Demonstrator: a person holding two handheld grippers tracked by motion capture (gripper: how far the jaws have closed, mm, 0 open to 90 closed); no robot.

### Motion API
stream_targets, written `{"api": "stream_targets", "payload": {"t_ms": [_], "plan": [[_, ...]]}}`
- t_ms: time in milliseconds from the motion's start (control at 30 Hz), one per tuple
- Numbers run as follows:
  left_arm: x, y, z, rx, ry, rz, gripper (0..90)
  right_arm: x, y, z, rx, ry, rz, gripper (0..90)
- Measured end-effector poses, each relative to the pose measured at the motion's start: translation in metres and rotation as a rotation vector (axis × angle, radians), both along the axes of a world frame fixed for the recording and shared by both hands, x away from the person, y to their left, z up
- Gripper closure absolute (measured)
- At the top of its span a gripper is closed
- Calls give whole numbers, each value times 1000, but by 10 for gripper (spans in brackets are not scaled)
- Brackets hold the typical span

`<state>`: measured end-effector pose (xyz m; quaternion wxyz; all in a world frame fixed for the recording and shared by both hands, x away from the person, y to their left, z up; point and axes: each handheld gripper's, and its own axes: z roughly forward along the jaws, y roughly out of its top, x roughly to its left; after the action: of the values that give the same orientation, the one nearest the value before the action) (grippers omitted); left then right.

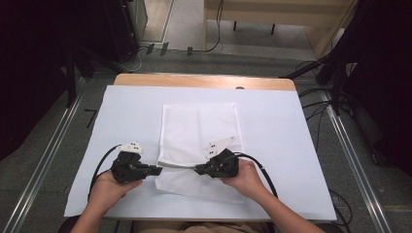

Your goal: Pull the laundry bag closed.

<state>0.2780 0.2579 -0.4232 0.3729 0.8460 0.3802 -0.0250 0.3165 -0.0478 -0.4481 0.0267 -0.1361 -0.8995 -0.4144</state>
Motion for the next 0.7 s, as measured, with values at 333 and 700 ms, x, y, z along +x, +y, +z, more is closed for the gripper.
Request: {"api": "stream_targets", "payload": {"t_ms": [333, 700], "plan": [[-1, 0, -1, 8, -17, -20, 900, -1, -9, 0, 6, -19, 6, 877], [1, -2, 2, -13, 2, -17, 900, 2, -13, 2, 2, 47, -24, 882]]}}
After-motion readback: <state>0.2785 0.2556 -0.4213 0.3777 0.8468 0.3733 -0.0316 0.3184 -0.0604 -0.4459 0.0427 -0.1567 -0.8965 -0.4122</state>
